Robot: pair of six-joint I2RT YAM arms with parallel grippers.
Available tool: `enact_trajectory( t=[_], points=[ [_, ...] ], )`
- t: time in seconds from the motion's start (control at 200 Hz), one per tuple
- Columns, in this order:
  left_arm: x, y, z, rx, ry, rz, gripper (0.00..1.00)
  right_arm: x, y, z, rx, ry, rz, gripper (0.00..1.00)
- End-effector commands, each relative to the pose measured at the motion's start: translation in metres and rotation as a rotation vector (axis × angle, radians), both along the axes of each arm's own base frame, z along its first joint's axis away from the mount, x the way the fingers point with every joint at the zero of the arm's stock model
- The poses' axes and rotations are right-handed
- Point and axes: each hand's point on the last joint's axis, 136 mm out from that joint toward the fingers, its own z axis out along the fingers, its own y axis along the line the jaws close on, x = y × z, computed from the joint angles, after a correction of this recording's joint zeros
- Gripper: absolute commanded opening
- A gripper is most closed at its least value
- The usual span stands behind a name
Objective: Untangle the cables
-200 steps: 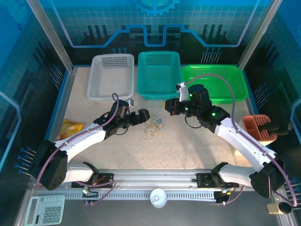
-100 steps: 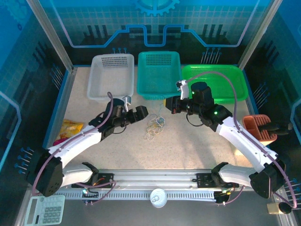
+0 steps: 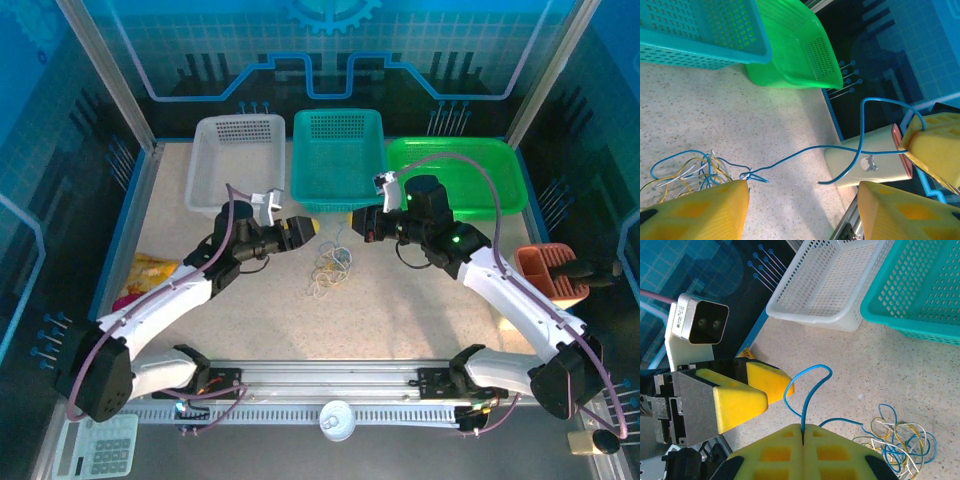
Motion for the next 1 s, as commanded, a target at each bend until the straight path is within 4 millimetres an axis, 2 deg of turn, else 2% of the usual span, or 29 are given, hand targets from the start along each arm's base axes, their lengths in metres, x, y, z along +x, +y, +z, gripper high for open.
enact_trajectory(
  t=[0.0, 0.275, 0.76, 0.995],
  points=[
    [0.003, -0.01, 0.024, -0.036, -0.096, -0.059, 0.59, 0.001, -0.001, -0.005, 0.005, -0.002, 0.008, 0.0],
    [0.002, -0.023, 0.035, -0.071, -0.132, -0.112, 0.58, 0.002, -0.001, -0.007, 0.014, 0.002, 0.008, 0.0],
    [0.011, -0.032, 0.023, -0.043, -0.137, -0.118, 0.57, 0.0, 0.0, -0.003, 0.025, -0.001, 0.011, 0.0],
    [0.014, -0.038, 0.025, -0.05, -0.147, -0.132, 0.52, 0.0, 0.0, -0.005, 0.025, 0.003, 0.011, 0.0]
  ],
)
